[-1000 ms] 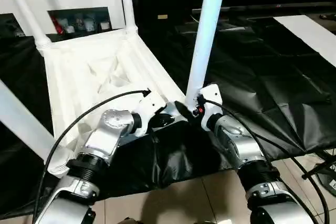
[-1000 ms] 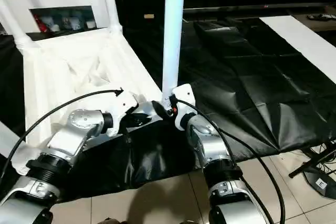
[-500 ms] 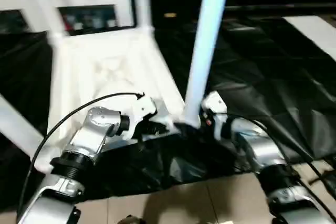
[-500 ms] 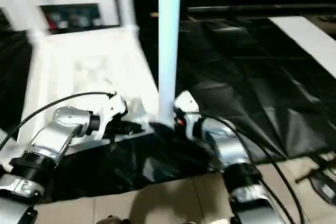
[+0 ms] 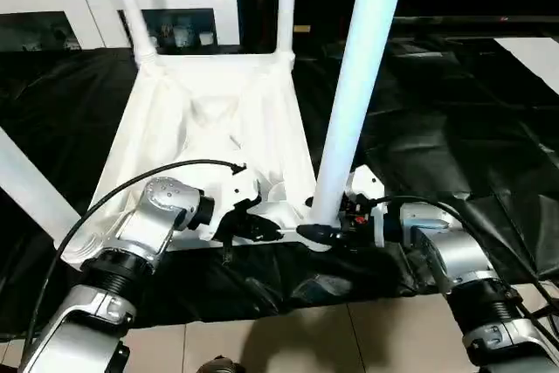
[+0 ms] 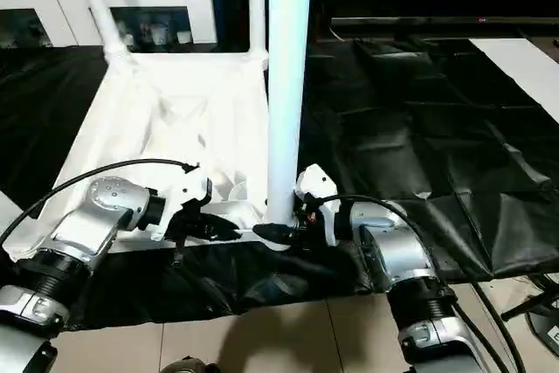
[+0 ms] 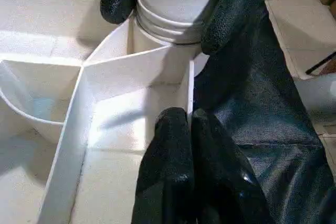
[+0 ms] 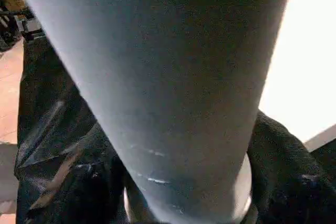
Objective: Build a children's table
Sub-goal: Rotate leg to tighten
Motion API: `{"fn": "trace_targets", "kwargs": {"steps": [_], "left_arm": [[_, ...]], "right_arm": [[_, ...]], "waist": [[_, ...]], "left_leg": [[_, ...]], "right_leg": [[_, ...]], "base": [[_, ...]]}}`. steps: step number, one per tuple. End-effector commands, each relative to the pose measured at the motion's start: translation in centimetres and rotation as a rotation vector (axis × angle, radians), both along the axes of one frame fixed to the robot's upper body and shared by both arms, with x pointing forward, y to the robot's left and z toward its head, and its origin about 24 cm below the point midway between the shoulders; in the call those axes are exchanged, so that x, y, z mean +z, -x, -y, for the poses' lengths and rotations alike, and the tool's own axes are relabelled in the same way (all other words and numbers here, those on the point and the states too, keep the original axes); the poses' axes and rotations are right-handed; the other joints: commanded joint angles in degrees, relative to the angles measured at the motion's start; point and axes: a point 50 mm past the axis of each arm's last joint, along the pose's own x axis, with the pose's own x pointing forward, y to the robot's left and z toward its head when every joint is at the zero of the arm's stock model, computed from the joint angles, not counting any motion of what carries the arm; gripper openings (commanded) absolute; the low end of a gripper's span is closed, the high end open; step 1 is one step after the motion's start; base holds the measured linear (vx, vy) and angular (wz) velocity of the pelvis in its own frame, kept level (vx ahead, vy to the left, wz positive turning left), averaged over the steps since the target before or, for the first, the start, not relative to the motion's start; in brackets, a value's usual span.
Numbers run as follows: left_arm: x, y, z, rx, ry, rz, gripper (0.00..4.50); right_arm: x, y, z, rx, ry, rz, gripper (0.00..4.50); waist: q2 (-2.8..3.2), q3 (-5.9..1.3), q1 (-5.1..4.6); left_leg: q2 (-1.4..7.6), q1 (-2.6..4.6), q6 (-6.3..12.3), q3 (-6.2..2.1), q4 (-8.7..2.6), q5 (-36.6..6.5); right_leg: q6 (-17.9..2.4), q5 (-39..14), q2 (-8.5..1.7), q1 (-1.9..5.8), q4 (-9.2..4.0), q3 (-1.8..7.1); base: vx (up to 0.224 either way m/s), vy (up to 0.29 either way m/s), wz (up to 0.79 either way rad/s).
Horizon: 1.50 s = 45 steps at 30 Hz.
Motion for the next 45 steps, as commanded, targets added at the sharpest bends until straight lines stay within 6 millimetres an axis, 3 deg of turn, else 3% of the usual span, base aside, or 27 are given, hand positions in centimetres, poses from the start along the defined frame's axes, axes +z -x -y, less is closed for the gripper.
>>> {"fn": "trace_targets", "kwargs": {"steps": [1,4,8,10,11,14,17,18,19,21,23,29,30,31,33,34,35,36,37,38,40,41,42,44,45], "left_arm": [[1.5,-1.0,1.9,0.005,0.050,0.089,0.00],[1.5,-1.8,2.4,0.110,0.064,0.143,0.00],[1.3,-2.4,3.3,0.235,0.066,0.188,0.00],[1.2,-2.5,3.7,0.271,0.069,0.197,0.00],[1.2,-2.5,4.4,0.317,0.076,0.202,0.00],[1.3,-2.6,5.5,0.376,0.093,0.212,0.00],[1.3,-2.3,6.3,0.378,0.109,0.211,0.00],[1.2,-2.2,6.6,0.375,0.112,0.212,0.00],[1.2,-2.1,6.8,0.362,0.116,0.207,0.00],[1.1,-2.0,6.9,0.337,0.116,0.201,0.00],[1.1,-1.9,6.9,0.320,0.119,0.201,0.00],[1.5,-1.4,5.8,0.200,0.122,0.185,0.00],[1.5,-1.4,5.6,0.179,0.119,0.180,0.00],[1.6,-1.2,5.4,0.145,0.121,0.169,0.00],[1.7,-1.0,5.2,0.108,0.122,0.154,0.00],[1.8,-0.9,5.1,0.094,0.124,0.148,0.00],[1.8,-0.7,5.0,0.065,0.128,0.131,0.00],[1.9,-0.5,4.9,0.049,0.130,0.122,0.00],[1.9,-0.4,4.8,0.026,0.128,0.108,0.00],[1.9,-0.2,4.6,0.008,0.125,0.097,0.00],[1.8,0.1,4.2,-0.036,0.111,0.074,0.00],[1.7,0.1,3.8,-0.050,0.099,0.064,0.00],[1.7,0.1,3.6,-0.053,0.093,0.062,0.00],[1.7,-0.1,2.8,-0.044,0.076,0.063,0.00],[1.8,-0.2,2.3,-0.041,0.070,0.063,0.00]], "right_arm": [[-1.4,2.7,-4.1,0.272,-0.026,-0.094,2.75],[-2.0,2.0,-4.4,0.170,0.015,-0.058,2.73],[-2.9,0.4,-4.7,-0.059,0.082,-0.011,2.72],[-3.2,-0.5,-4.9,-0.185,0.088,-0.017,2.72],[-3.4,-1.4,-5.2,-0.341,0.093,-0.029,2.71],[-3.4,-2.1,-6.4,-0.464,0.067,-0.063,2.66],[-3.1,-1.5,-8.3,-0.398,0.047,-0.030,2.66],[-3.1,-1.4,-8.9,-0.378,0.027,-0.034,3.00],[-2.9,-1.3,-9.2,-0.371,0.007,-0.036,3.21],[-2.7,-1.2,-9.5,-0.365,-0.042,-0.062,3.34],[-2.4,-1.3,-9.4,-0.352,-0.061,-0.059,3.73],[-1.9,-0.9,-7.3,-0.207,-0.045,0.004,4.21],[-1.8,-0.9,-6.9,-0.189,-0.038,0.013,4.21],[-1.7,-0.9,-6.2,-0.168,-0.032,0.020,4.21],[-1.6,-0.9,-5.2,-0.147,-0.025,0.026,4.21],[-1.5,-0.9,-4.9,-0.139,-0.025,0.026,4.21],[-1.4,-0.8,-4.4,-0.123,-0.020,0.029,4.21],[-1.3,-0.8,-4.1,-0.114,-0.017,0.031,4.21],[-1.2,-0.8,-3.6,-0.096,-0.008,0.032,4.21],[-1.2,-0.8,-3.2,-0.080,-0.001,0.032,4.21],[-1.0,-0.7,-2.5,-0.029,0.010,0.028,4.21],[-0.9,-0.6,-2.3,0.010,0.021,0.025,4.21],[-0.9,-0.5,-2.2,0.030,0.026,0.025,4.21],[-0.7,-0.2,-2.0,0.092,0.036,0.019,4.21],[-0.6,-0.2,-2.3,0.107,0.035,0.017,4.21]], "waist": [[0.02,-3.49,-0.16],[-0.04,-3.46,-0.22],[-0.27,-2.91,-0.74],[-0.17,-2.72,-1.41],[-0.08,-2.68,-1.94],[-0.08,-2.76,-3.33],[-0.01,-2.82,-3.38],[-0.27,-2.84,-3.34],[-0.15,-2.87,-3.27],[-0.13,-2.84,-3.24],[-0.03,-2.81,-3.34],[0.27,-2.88,-3.27],[0.76,-3.10,-3.06],[0.53,-3.12,-3.23],[1.20,-3.39,-3.09],[0.89,-3.60,-3.00],[1.44,-3.79,-2.65],[1.24,-3.87,-2.69],[1.45,-4.25,-2.23],[1.25,-4.40,-2.08],[1.19,-4.66,-1.59],[1.45,-4.53,-1.08],[1.50,-4.37,-1.06],[1.41,-3.88,-0.75],[0.93,-3.61,-0.64]], "left_leg": [[6.00,1.39,0.47,-2.95,-4.22,-12.3],[5.98,1.39,0.02,-2.97,-4.25,-12.7],[5.89,1.84,-1.79,-3.36,-4.45,-17.7],[5.79,1.97,-3.16,-4.01,-4.66,-20.7],[5.84,1.93,-3.62,-4.19,-4.84,-21.7],[5.65,1.42,-4.56,-4.58,-5.21,-23.7],[5.44,1.81,-3.00,-4.09,-4.70,-23.3],[5.44,1.54,-2.25,-4.00,-4.75,-22.0],[5.49,1.51,-2.06,-4.02,-4.75,-21.5],[5.51,1.50,-1.66,-3.88,-4.75,-20.9],[5.58,1.46,-1.69,-3.95,-4.89,-21.1],[5.60,1.53,-1.84,-3.87,-4.95,-22.2],[5.62,1.50,-1.55,-3.82,-4.87,-20.5],[5.60,1.27,-1.31,-3.72,-4.91,-19.7],[5.54,1.11,-0.59,-3.56,-4.72,-17.1],[5.56,1.27,0.19,-3.23,-4.44,-15.2],[5.52,1.35,1.03,-3.01,-4.07,-12.8],[5.53,1.02,1.68,-2.98,-3.95,-11.3],[5.49,0.87,3.27,-2.92,-3.50,-7.6],[5.42,0.61,5.16,-2.74,-3.04,-4.6],[5.36,0.42,6.69,-2.74,-2.64,-2.6],[5.52,0.31,7.80,-2.71,-2.45,-2.6],[5.58,0.21,7.70,-2.72,-2.53,-3.5],[5.95,0.57,4.88,-2.88,-3.22,-9.6],[6.03,0.74,3.45,-2.92,-3.48,-12.0]], "right_leg": [[-14.4,-11.0,-5.25,1.66,-3.59,3.25],[-14.1,-11.7,-5.29,1.58,-3.69,3.29],[-12.5,-20.8,-5.80,1.14,-4.85,3.50],[-9.7,-28.9,-5.94,0.95,-5.58,3.36],[-9.1,-29.6,-5.81,0.82,-5.65,3.37],[-8.4,-29.4,-5.53,1.03,-5.58,3.08],[-8.7,-27.6,-5.57,0.49,-6.03,3.50],[-8.9,-26.3,-5.51,0.70,-5.93,3.54],[-9.1,-25.7,-5.54,0.75,-5.81,3.53],[-9.5,-24.7,-5.41,0.73,-5.73,3.55],[-9.7,-24.3,-5.32,0.82,-5.61,3.48],[-9.8,-22.8,-5.22,0.89,-5.57,3.57],[-10.5,-19.7,-5.25,0.99,-5.20,3.65],[-11.0,-17.8,-5.11,1.15,-5.08,3.61],[-12.6,-12.2,-4.92,1.58,-4.44,3.44],[-14.1,-8.1,-4.69,1.55,-3.95,3.37],[-15.8,-4.0,-4.73,1.63,-3.50,3.34],[-16.4,-1.7,-4.72,1.96,-3.18,3.24],[-17.4,3.0,-4.72,2.28,-2.48,3.00],[-18.1,7.3,-4.59,2.25,-1.95,2.91],[-18.6,9.9,-4.65,2.28,-1.59,2.80],[-18.9,9.4,-4.64,1.87,-1.54,2.66],[-18.8,7.7,-4.62,1.83,-1.68,2.60],[-17.7,-2.1,-4.72,1.70,-2.57,2.63],[-16.8,-6.6,-4.79,1.53,-2.94,2.77]], "base": [[0.000,0.000,0.00],[0.000,0.000,0.00],[0.000,0.000,0.00],[-0.037,0.000,-0.03],[-0.052,0.003,-0.05],[0.000,0.000,0.00],[0.000,0.000,0.00],[0.000,0.000,0.00],[0.000,0.000,0.00],[0.000,0.000,0.00],[0.000,0.000,0.00],[0.000,0.000,0.00],[0.000,0.000,0.00],[0.000,0.000,0.00],[0.000,0.000,0.00],[0.052,-0.011,0.06],[0.052,-0.011,0.06],[0.054,-0.013,0.04],[0.000,0.000,0.00],[0.000,0.000,0.00],[0.000,0.000,0.00],[0.000,0.000,0.00],[0.000,0.000,0.00],[0.000,0.000,0.00],[0.000,0.000,0.00]]}}
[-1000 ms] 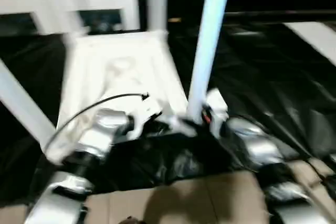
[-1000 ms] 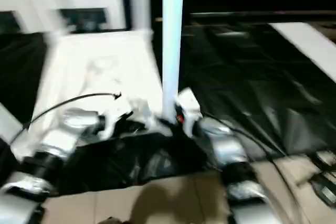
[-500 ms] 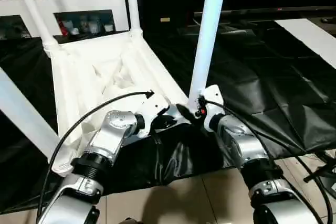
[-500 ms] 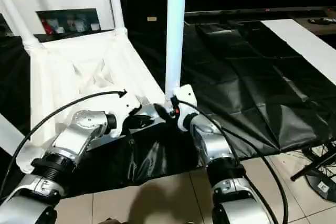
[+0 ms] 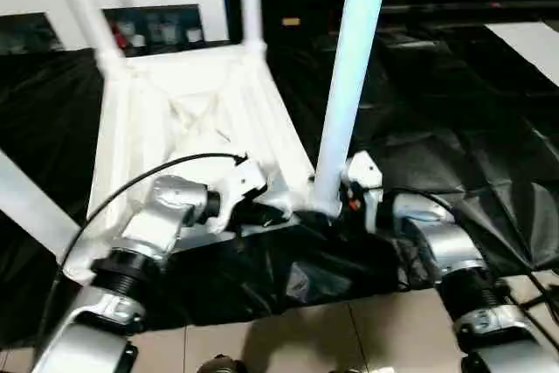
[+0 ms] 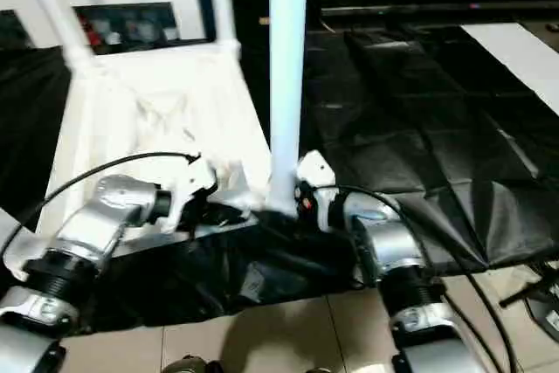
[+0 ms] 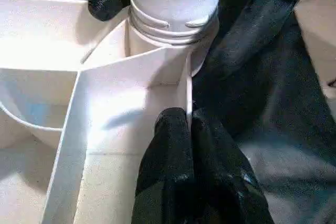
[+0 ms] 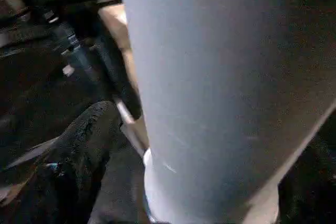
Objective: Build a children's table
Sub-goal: Rotate leg to tighten
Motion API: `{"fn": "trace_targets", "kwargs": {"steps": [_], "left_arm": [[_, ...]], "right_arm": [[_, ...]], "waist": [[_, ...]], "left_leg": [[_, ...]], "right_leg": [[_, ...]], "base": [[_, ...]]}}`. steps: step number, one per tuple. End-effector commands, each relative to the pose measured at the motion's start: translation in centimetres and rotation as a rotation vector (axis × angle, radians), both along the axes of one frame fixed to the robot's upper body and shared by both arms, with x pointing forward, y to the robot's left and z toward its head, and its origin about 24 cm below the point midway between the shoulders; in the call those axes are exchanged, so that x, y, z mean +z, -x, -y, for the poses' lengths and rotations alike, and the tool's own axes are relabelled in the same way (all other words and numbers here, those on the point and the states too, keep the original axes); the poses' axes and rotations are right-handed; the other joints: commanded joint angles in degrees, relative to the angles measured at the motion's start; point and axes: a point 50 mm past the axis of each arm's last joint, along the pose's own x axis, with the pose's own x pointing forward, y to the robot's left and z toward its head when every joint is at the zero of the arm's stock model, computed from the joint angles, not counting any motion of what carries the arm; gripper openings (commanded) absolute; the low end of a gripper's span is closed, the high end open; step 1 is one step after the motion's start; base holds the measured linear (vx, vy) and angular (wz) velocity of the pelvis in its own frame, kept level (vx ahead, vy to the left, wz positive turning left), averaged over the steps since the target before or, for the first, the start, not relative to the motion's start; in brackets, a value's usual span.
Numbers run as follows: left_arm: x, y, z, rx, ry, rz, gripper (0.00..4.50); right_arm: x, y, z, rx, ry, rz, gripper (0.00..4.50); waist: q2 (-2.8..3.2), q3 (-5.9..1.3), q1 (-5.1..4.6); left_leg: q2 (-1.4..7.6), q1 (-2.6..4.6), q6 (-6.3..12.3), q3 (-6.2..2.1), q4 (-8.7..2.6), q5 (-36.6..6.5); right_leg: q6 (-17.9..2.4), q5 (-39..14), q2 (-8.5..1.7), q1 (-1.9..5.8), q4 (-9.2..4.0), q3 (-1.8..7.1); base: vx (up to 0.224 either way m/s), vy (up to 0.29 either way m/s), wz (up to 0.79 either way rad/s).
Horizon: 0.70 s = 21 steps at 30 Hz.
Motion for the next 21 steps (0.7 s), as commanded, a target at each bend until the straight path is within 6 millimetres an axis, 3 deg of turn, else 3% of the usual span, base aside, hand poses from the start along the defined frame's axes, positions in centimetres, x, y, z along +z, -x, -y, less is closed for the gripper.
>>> {"fn": "trace_targets", "kwargs": {"steps": [1,2,3,4,5,7,8,9,12,17,21], "left_arm": [[1.3,0.1,1.6,-0.110,0.055,0.037,0.00],[1.4,0.1,1.2,-0.103,0.055,0.033,0.00],[1.4,0.1,1.2,-0.103,0.055,0.033,0.00],[1.6,0.0,0.7,-0.101,0.049,0.026,0.00],[1.7,0.0,0.3,-0.105,0.042,0.016,0.00],[1.6,0.1,-0.2,-0.116,0.030,-0.002,0.00],[1.5,0.1,-0.3,-0.113,0.021,-0.003,0.00],[1.5,0.0,-0.7,-0.113,0.013,-0.010,0.00],[1.5,0.0,-1.0,-0.106,0.006,-0.011,0.00],[1.5,-0.2,-0.9,-0.104,0.008,-0.014,0.00],[1.4,-0.4,-0.5,-0.077,0.018,0.008,0.00]], "right_arm": [[-0.8,1.2,-1.9,0.145,0.023,-0.063,4.21],[-0.8,1.2,-2.0,0.164,0.022,-0.066,4.21],[-0.8,1.2,-2.0,0.164,0.022,-0.066,4.21],[-0.5,1.3,-2.2,0.202,0.019,-0.074,3.98],[-0.3,1.3,-2.4,0.236,0.016,-0.080,3.90],[-0.3,1.5,-2.4,0.285,0.022,-0.092,3.88],[-0.4,1.6,-2.4,0.299,0.028,-0.097,3.80],[-0.4,1.5,-2.6,0.314,0.035,-0.104,3.56],[-0.6,1.5,-2.7,0.316,0.033,-0.115,3.51],[-0.5,1.3,-3.0,0.291,0.013,-0.123,2.97],[-0.9,1.3,-3.4,0.259,0.005,-0.108,2.72]], "waist": [[0.40,-3.50,0.11],[-0.01,-3.31,0.06],[0.09,-3.33,0.15],[-1.10,-3.28,-0.01],[-0.83,-3.29,0.40],[-0.62,-3.34,0.52],[-1.53,-3.35,0.66],[-1.54,-3.33,0.94],[-1.42,-3.45,0.88],[-1.51,-3.60,0.90],[-0.86,-3.63,0.91]], "left_leg": [[5.81,1.90,2.51,-2.79,-4.35,-13.3],[5.88,2.03,0.97,-2.86,-4.55,-15.3],[5.87,2.28,0.30,-2.81,-4.62,-16.0],[5.86,2.39,-0.30,-2.64,-4.74,-16.6],[5.78,2.06,-0.31,-2.83,-4.60,-15.8],[5.89,2.03,-0.50,-2.83,-4.69,-14.7],[5.86,1.98,-0.17,-2.74,-4.61,-13.4],[5.88,2.35,0.02,-2.51,-4.50,-13.0],[5.82,2.01,-0.07,-2.57,-4.52,-11.7],[5.65,1.80,0.89,-2.51,-4.24,-9.9],[5.67,1.86,0.22,-2.60,-4.33,-10.9]], "right_leg": [[-16.2,-9.0,-4.81,2.39,-3.67,3.03],[-15.3,-12.6,-4.88,2.24,-3.91,3.17],[-14.9,-13.8,-4.87,2.06,-4.04,3.24],[-14.3,-14.8,-4.84,1.92,-4.25,3.37],[-14.0,-16.1,-5.34,2.13,-4.05,3.53],[-13.4,-15.9,-5.34,1.99,-4.04,3.52],[-13.5,-14.3,-5.25,1.99,-3.73,3.53],[-13.7,-13.9,-5.30,1.56,-3.79,3.60],[-14.2,-11.3,-5.19,1.88,-3.45,3.47],[-15.1,-8.1,-5.24,2.20,-3.11,3.38],[-15.2,-8.2,-5.12,2.21,-3.13,3.32]], "base": [[0.000,0.000,0.00],[0.000,0.000,0.00],[0.000,0.000,0.00],[0.000,0.000,0.00],[0.000,0.000,0.00],[0.000,0.000,0.00],[0.000,0.000,0.00],[0.000,0.000,0.00],[0.000,0.000,0.00],[0.000,0.000,0.00],[0.000,0.000,0.00]]}}
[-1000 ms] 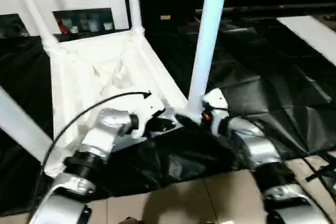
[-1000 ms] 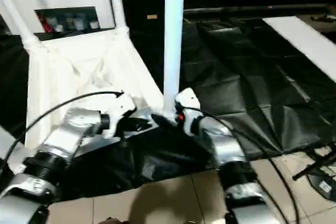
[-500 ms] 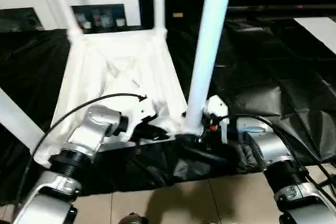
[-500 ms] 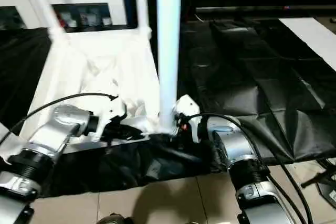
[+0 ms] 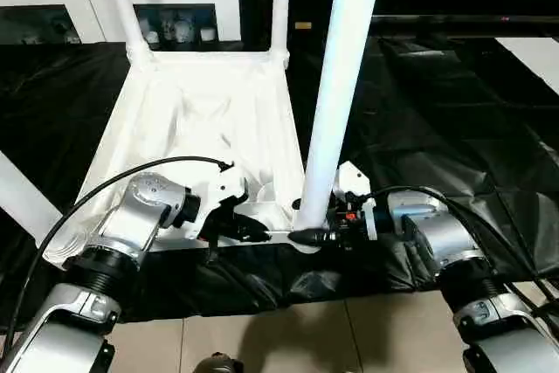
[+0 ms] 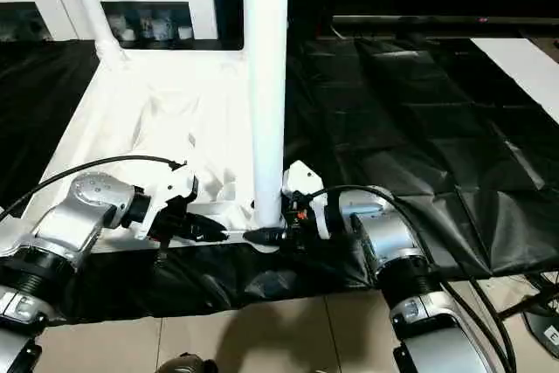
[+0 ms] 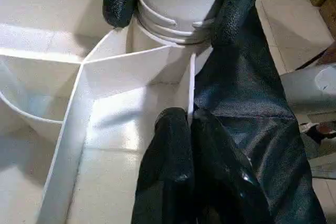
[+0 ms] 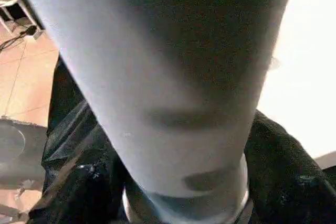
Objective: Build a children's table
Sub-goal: Rotate leg to tighten
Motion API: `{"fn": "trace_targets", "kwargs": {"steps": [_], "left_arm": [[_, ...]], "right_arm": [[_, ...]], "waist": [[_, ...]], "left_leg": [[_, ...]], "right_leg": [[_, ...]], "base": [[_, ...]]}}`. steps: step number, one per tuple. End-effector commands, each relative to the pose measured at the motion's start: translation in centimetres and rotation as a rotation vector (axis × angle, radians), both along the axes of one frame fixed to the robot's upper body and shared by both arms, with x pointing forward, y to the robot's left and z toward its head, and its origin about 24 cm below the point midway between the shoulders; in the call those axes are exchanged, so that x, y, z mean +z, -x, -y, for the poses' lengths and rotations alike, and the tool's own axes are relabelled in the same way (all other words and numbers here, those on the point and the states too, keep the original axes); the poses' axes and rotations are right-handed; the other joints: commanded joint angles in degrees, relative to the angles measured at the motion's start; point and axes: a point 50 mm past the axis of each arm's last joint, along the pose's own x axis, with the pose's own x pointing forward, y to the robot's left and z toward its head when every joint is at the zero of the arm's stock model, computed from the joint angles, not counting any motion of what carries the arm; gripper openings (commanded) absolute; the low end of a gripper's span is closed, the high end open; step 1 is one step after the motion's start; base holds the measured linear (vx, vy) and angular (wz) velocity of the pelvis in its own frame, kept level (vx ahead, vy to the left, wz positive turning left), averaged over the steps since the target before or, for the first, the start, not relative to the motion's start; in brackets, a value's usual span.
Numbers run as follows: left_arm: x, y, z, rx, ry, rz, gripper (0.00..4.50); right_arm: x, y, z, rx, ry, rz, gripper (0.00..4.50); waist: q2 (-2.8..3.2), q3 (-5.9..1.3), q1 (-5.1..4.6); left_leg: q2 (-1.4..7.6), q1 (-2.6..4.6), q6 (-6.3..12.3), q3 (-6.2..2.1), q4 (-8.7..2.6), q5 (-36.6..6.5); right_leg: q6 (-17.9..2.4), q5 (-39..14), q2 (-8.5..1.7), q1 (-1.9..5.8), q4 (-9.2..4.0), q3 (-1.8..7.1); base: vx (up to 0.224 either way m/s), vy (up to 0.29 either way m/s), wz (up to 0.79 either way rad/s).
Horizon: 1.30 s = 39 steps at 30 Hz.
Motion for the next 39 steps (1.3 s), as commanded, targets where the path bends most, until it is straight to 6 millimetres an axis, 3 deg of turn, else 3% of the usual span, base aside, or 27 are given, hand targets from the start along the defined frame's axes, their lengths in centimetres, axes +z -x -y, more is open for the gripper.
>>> {"fn": "trace_targets", "kwargs": {"steps": [1,4,5,6,10,11,13,14,16,18,20,21,22,23,24,26,30,31,32,39], "left_arm": [[1.1,-0.9,1.8,0.013,0.048,0.080,0.00],[1.3,-1.4,1.9,0.056,0.044,0.118,0.00],[1.5,-2.1,2.2,0.123,0.042,0.164,0.00],[1.5,-2.3,2.3,0.147,0.040,0.178,0.00],[2.1,-3.4,3.0,0.275,0.042,0.249,0.00],[2.2,-3.5,3.3,0.303,0.049,0.258,0.00],[2.3,-3.5,3.6,0.321,0.052,0.265,0.00],[2.4,-3.6,4.3,0.369,0.058,0.291,0.00],[2.4,-3.4,5.0,0.367,0.069,0.300,0.00],[2.4,-3.0,5.9,0.357,0.100,0.292,0.00],[2.3,-2.8,6.3,0.348,0.107,0.287,0.00],[2.3,-2.7,6.3,0.346,0.106,0.287,0.00],[2.2,-2.7,6.4,0.338,0.105,0.286,0.00],[2.1,-2.6,6.5,0.325,0.102,0.284,0.00],[2.1,-2.5,6.5,0.309,0.103,0.283,0.00],[2.2,-2.3,6.3,0.270,0.107,0.268,0.00],[2.3,-1.6,5.5,0.146,0.101,0.232,0.00],[2.3,-1.5,5.5,0.134,0.103,0.224,0.00],[2.3,-1.4,5.3,0.108,0.103,0.220,0.00],[2.2,-1.0,4.1,0.025,0.076,0.172,0.00]], "right_arm": [[-1.3,1.1,-2.4,0.072,-0.010,-0.041,2.69],[-1.2,0.8,-2.8,0.004,-0.039,-0.018,2.64],[-1.3,0.2,-3.3,-0.110,-0.059,0.007,2.64],[-1.4,0.0,-3.4,-0.157,-0.057,0.014,2.63],[-2.0,-1.1,-4.1,-0.395,-0.036,0.029,2.63],[-2.1,-1.3,-4.4,-0.458,-0.043,0.015,2.62],[-2.2,-1.4,-4.6,-0.499,-0.047,0.006,2.62],[-2.3,-1.8,-5.4,-0.611,-0.048,0.008,2.62],[-2.2,-1.9,-6.1,-0.669,-0.051,0.000,2.62],[-1.8,-1.8,-7.2,-0.659,-0.074,0.040,2.62],[-1.6,-1.7,-7.6,-0.662,-0.093,0.053,3.18],[-1.6,-1.7,-7.6,-0.660,-0.095,0.052,3.32],[-1.5,-1.7,-7.7,-0.653,-0.104,0.050,3.32],[-1.3,-1.6,-7.7,-0.633,-0.114,0.052,3.32],[-1.2,-1.6,-7.6,-0.623,-0.111,0.059,3.38],[-1.0,-1.6,-7.2,-0.578,-0.108,0.075,3.68],[-0.6,-1.4,-5.8,-0.426,-0.104,0.091,3.75],[-0.5,-1.4,-5.6,-0.411,-0.102,0.090,3.75],[-0.5,-1.3,-5.3,-0.376,-0.103,0.087,3.75],[-0.2,-0.2,-4.2,-0.137,-0.095,0.051,3.75]], "waist": [[0.37,-3.73,-0.03],[0.18,-3.50,-0.06],[0.51,-3.39,-0.22],[0.38,-3.31,-0.56],[0.46,-3.17,-1.17],[0.67,-3.31,-1.36],[0.51,-3.37,-1.83],[0.75,-3.45,-1.94],[0.60,-3.54,-2.28],[0.67,-3.70,-2.21],[0.61,-3.98,-2.27],[0.68,-4.18,-2.23],[0.68,-4.18,-2.23],[0.59,-4.36,-2.21],[0.57,-4.33,-2.19],[0.30,-4.23,-2.05],[0.34,-3.91,-2.02],[0.10,-3.90,-2.03],[0.32,-3.89,-1.89],[-0.06,-3.88,-0.88]], "left_leg": [[5.56,1.81,0.15,-2.80,-4.46,-11.8],[5.60,1.93,-0.68,-2.96,-4.63,-14.3],[5.67,2.09,-1.81,-3.18,-4.80,-16.1],[5.56,2.37,-2.95,-3.33,-4.88,-17.7],[5.61,2.22,-4.47,-3.90,-5.32,-20.1],[5.54,2.22,-4.71,-3.95,-5.37,-20.3],[5.45,2.05,-4.61,-3.87,-5.35,-20.2],[5.38,1.92,-4.31,-3.80,-5.27,-19.2],[5.33,1.82,-4.01,-3.68,-5.28,-17.7],[5.19,1.76,-3.13,-3.48,-4.99,-16.0],[5.12,1.34,-1.38,-3.28,-4.75,-12.1],[5.07,1.47,-0.37,-3.14,-4.47,-9.8],[5.07,1.47,-0.37,-3.14,-4.47,-9.8],[4.94,1.41,1.51,-2.91,-4.08,-6.6],[4.89,1.31,2.13,-2.90,-4.02,-5.9],[4.94,1.37,3.53,-2.81,-3.90,-5.8],[5.17,1.50,2.73,-2.91,-4.17,-8.9],[5.18,1.54,2.60,-2.84,-4.16,-9.2],[5.27,1.63,2.35,-2.82,-4.15,-9.2],[5.37,1.64,2.38,-2.60,-4.03,-8.4]], "right_leg": [[-15.3,-8.6,-5.09,2.07,-3.62,3.19],[-14.6,-13.0,-5.33,2.03,-4.10,3.33],[-13.5,-16.6,-5.50,1.73,-4.49,3.47],[-12.9,-18.9,-5.56,1.44,-4.87,3.54],[-10.9,-23.0,-5.53,1.48,-5.22,3.39],[-10.6,-22.3,-5.45,1.56,-5.15,3.35],[-10.9,-20.5,-5.40,1.62,-5.11,3.42],[-11.2,-18.8,-5.43,1.65,-4.97,3.49],[-11.7,-16.3,-5.20,1.66,-4.75,3.48],[-12.0,-14.3,-5.24,1.83,-4.71,3.46],[-13.2,-7.5,-4.94,2.30,-3.90,3.36],[-14.0,-3.7,-4.75,2.32,-3.43,3.25],[-14.0,-3.7,-4.75,2.32,-3.43,3.25],[-15.3,1.7,-4.64,2.46,-2.88,3.18],[-15.6,2.7,-4.63,2.56,-2.77,3.14],[-15.9,1.5,-4.82,2.61,-2.92,3.12],[-15.1,-4.3,-4.77,2.55,-3.46,3.11],[-15.1,-4.7,-4.75,2.53,-3.49,3.12],[-15.2,-5.0,-4.82,2.43,-3.44,3.18],[-15.3,-5.2,-4.79,2.37,-3.15,3.13]], "base": [[0.000,0.000,0.00],[0.000,0.000,0.00],[0.000,0.000,0.00],[0.000,0.000,0.00],[0.000,0.000,0.00],[0.000,0.000,0.00],[0.000,0.000,0.00],[0.000,0.000,0.00],[0.000,0.000,0.00],[0.000,0.000,0.00],[0.000,0.000,0.00],[0.052,-0.002,-0.02],[0.051,-0.001,0.00],[0.051,-0.001,0.00],[0.000,0.000,0.00],[0.000,0.000,0.00],[0.000,0.000,0.00],[0.000,0.000,0.00],[0.000,0.000,0.00],[0.000,0.000,0.00]]}}
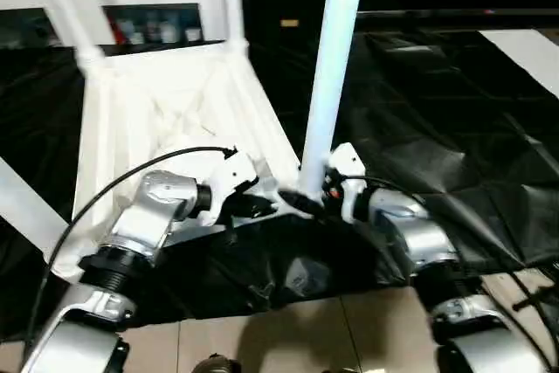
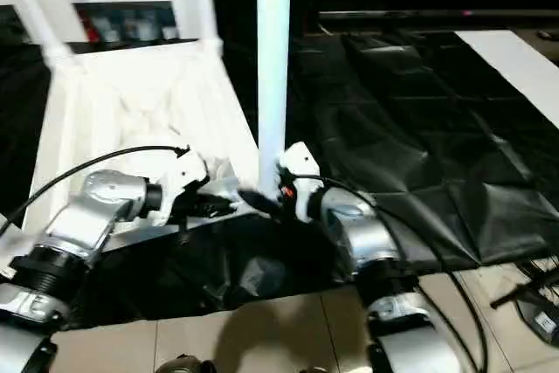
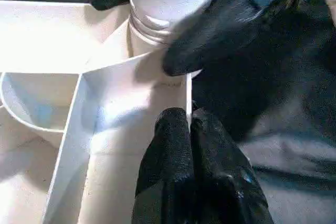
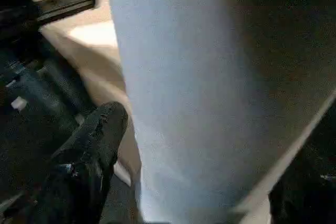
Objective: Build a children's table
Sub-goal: Rotate leg to tighten
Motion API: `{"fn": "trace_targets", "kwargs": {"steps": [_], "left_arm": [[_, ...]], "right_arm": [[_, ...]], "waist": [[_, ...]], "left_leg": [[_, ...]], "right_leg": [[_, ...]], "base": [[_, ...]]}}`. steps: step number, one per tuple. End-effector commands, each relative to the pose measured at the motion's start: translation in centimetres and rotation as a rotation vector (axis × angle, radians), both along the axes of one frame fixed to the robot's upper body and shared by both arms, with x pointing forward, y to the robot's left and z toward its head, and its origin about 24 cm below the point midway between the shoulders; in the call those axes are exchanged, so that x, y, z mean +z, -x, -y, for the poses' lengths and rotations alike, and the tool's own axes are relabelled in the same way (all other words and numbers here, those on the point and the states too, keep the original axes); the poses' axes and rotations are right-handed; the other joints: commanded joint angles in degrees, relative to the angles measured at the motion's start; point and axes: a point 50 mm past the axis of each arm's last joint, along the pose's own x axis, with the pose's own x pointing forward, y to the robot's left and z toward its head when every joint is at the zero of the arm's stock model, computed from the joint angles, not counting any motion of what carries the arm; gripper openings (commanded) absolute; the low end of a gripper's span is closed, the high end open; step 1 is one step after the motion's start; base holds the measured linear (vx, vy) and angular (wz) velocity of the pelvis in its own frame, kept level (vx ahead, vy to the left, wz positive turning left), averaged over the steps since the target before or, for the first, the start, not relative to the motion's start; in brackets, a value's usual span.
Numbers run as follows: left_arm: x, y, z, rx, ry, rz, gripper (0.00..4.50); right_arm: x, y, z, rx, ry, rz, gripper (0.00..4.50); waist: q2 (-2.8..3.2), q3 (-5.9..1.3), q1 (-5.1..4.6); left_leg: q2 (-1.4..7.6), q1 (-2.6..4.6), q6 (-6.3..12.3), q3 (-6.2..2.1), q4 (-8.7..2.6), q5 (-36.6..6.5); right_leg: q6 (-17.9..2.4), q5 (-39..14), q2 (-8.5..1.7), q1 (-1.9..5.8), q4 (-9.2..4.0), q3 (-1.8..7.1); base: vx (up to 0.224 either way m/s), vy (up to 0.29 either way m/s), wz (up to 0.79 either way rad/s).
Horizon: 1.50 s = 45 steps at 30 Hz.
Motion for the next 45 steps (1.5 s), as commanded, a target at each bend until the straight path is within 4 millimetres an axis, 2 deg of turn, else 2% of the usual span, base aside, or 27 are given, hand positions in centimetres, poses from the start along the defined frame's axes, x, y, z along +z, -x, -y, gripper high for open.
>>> {"fn": "trace_targets", "kwargs": {"steps": [1,2,7,8,15,17,18,20,23,25,26,27,30,31,33,34,35,36,39,42,44,45], "left_arm": [[1.8,0.1,2.5,-0.144,0.071,0.064,0.00],[1.8,0.0,2.3,-0.143,0.069,0.064,0.00],[1.9,-0.1,1.8,-0.145,0.058,0.062,0.00],[2.0,0.0,1.5,-0.150,0.054,0.057,0.00],[1.9,-0.1,0.9,-0.150,0.047,0.051,0.00],[1.9,-0.1,1.0,-0.145,0.050,0.053,0.00],[1.8,0.0,1.1,-0.142,0.057,0.054,0.00],[1.7,-0.1,1.6,-0.112,0.080,0.068,0.00],[1.7,-0.1,1.9,-0.080,0.096,0.078,0.00],[1.5,-0.4,2.2,-0.035,0.098,0.099,0.00],[1.5,-0.5,2.3,-0.027,0.100,0.104,0.00],[1.5,-0.5,2.4,-0.008,0.105,0.114,0.00],[1.4,-1.0,3.6,0.094,0.101,0.172,0.00],[1.3,-1.0,3.8,0.101,0.099,0.174,0.00],[1.4,-0.9,4.7,0.145,0.117,0.178,0.00],[1.4,-0.8,5.0,0.146,0.123,0.178,0.00],[1.4,-0.8,5.2,0.147,0.125,0.179,0.00],[1.4,-0.8,5.6,0.151,0.127,0.182,0.00],[1.4,-0.7,6.1,0.134,0.139,0.179,0.00],[1.5,-0.7,6.2,0.117,0.144,0.176,0.00],[1.5,-0.6,6.1,0.097,0.147,0.173,0.00],[1.7,-0.4,5.8,0.051,0.148,0.164,0.00]], "right_arm": [[0.2,1.7,-2.7,0.264,-0.017,-0.031,3.75],[0.2,2.0,-2.5,0.296,-0.011,-0.036,3.75],[0.3,2.4,-2.2,0.375,0.000,-0.057,3.36],[0.4,2.6,-2.0,0.403,-0.007,-0.072,3.26],[0.5,2.8,-1.8,0.434,-0.006,-0.091,2.79],[0.3,2.8,-1.8,0.425,-0.002,-0.090,2.72],[0.1,2.7,-1.8,0.382,0.003,-0.084,2.68],[-0.7,2.4,-1.9,0.264,0.020,-0.076,2.62],[-1.2,2.2,-2.0,0.180,0.036,-0.064,2.60],[-1.8,1.7,-2.1,0.070,0.054,-0.062,2.60],[-1.9,1.6,-2.2,0.048,0.053,-0.064,2.60],[-2.1,1.4,-2.4,-0.002,0.052,-0.067,2.60],[-2.3,0.1,-4.1,-0.266,0.021,-0.096,2.60],[-2.3,0.0,-4.4,-0.284,0.021,-0.098,2.60],[-2.0,0.1,-6.0,-0.306,0.023,-0.074,2.60],[-1.9,0.2,-6.5,-0.293,0.019,-0.063,2.95],[-1.8,0.3,-6.8,-0.277,0.015,-0.054,2.95],[-1.6,0.5,-7.3,-0.255,0.003,-0.035,3.16],[-1.4,0.8,-7.6,-0.215,-0.036,-0.046,3.40],[-1.2,0.7,-7.3,-0.194,-0.040,-0.036,3.79],[-1.2,0.6,-7.0,-0.180,-0.032,-0.027,3.98],[-1.1,0.5,-6.2,-0.146,-0.010,-0.004,4.08]], "waist": [[-0.10,-4.07,0.33],[-0.43,-4.04,0.49],[-0.29,-3.93,1.26],[-0.56,-3.92,1.45],[-0.54,-4.05,2.09],[-0.63,-4.06,2.11],[-0.25,-4.09,2.17],[-0.17,-4.07,2.10],[-0.28,-3.91,1.74],[-0.02,-3.91,1.46],[-0.12,-3.85,1.36],[-0.13,-3.81,1.08],[0.26,-3.79,-0.02],[0.16,-3.79,-0.55],[0.21,-3.85,-1.12],[0.16,-3.90,-1.16],[0.21,-3.99,-1.12],[0.16,-4.06,-1.17],[0.07,-4.19,-1.04],[0.07,-4.07,-1.03],[0.09,-4.01,-1.00],[0.13,-4.02,-0.99]], "left_leg": [[5.31,1.71,2.71,-2.56,-3.94,-8.2],[5.32,1.67,3.04,-2.46,-3.93,-7.9],[5.39,1.97,2.20,-2.47,-3.96,-9.0],[5.42,1.88,1.98,-2.53,-4.01,-9.0],[5.38,1.96,1.45,-2.48,-3.97,-8.1],[5.34,1.88,1.40,-2.52,-3.94,-7.9],[5.34,1.86,1.32,-2.58,-3.91,-8.0],[5.34,1.80,0.96,-2.64,-3.98,-8.2],[5.26,1.87,-0.25,-2.82,-4.26,-10.7],[5.29,1.98,-1.23,-2.91,-4.37,-11.7],[5.22,1.99,-1.65,-3.05,-4.49,-12.5],[5.22,2.09,-1.85,-2.98,-4.51,-13.0],[5.23,1.95,-3.41,-3.32,-4.85,-14.4],[5.11,1.83,-3.87,-3.44,-4.90,-14.9],[5.07,1.76,-3.31,-3.29,-4.74,-14.4],[5.02,1.76,-3.03,-3.22,-4.68,-14.0],[4.99,1.76,-2.20,-3.13,-4.53,-13.2],[4.91,1.64,-1.31,-2.99,-4.39,-11.8],[4.86,1.57,0.79,-2.85,-4.13,-8.4],[4.91,1.66,1.23,-2.80,-4.13,-9.1],[4.98,1.75,0.71,-2.87,-4.24,-10.4],[5.00,1.75,0.54,-2.91,-4.26,-10.4]], "right_leg": [[-15.3,-5.3,-4.88,2.67,-3.10,3.14],[-15.1,-5.3,-4.72,2.62,-3.09,3.11],[-14.7,-8.4,-4.95,2.28,-3.41,3.21],[-14.4,-9.0,-5.01,2.33,-3.38,3.22],[-14.3,-7.9,-4.98,2.17,-3.13,3.17],[-14.4,-7.6,-5.03,2.26,-3.09,3.15],[-14.4,-7.5,-5.09,2.27,-3.04,3.18],[-14.3,-7.2,-5.08,2.29,-3.11,3.19],[-13.8,-10.0,-5.20,2.26,-3.57,3.27],[-13.4,-11.5,-5.27,2.15,-3.81,3.36],[-13.0,-12.5,-5.26,2.24,-3.96,3.34],[-12.9,-13.1,-5.19,2.02,-4.03,3.44],[-12.9,-13.6,-5.09,2.04,-4.02,3.36],[-12.7,-14.3,-5.18,2.22,-4.12,3.30],[-12.4,-12.9,-5.09,2.30,-4.12,3.42],[-12.5,-12.1,-5.04,2.31,-4.05,3.42],[-12.7,-10.4,-4.99,2.33,-3.98,3.42],[-13.1,-8.1,-4.86,2.45,-3.76,3.44],[-14.1,-3.5,-4.69,2.66,-3.27,3.30],[-14.3,-4.6,-4.74,2.62,-3.47,3.30],[-14.0,-6.7,-4.77,2.60,-3.64,3.33],[-14.0,-6.7,-4.79,2.61,-3.60,3.33]], "base": [[0.000,0.000,0.00],[0.000,0.000,0.00],[0.000,0.000,0.00],[0.000,0.000,0.00],[0.000,0.000,0.00],[0.000,0.000,0.00],[0.000,0.000,0.00],[0.000,0.000,0.00],[0.000,0.000,0.00],[0.000,0.000,0.00],[0.000,0.000,0.00],[0.000,0.000,0.00],[0.000,0.000,0.00],[0.000,0.000,0.00],[0.000,0.000,0.00],[0.000,0.000,0.00],[0.000,0.000,0.00],[0.000,0.000,0.00],[0.000,0.000,0.00],[0.000,0.000,0.00],[0.000,0.000,0.00],[0.000,0.000,0.00]]}}
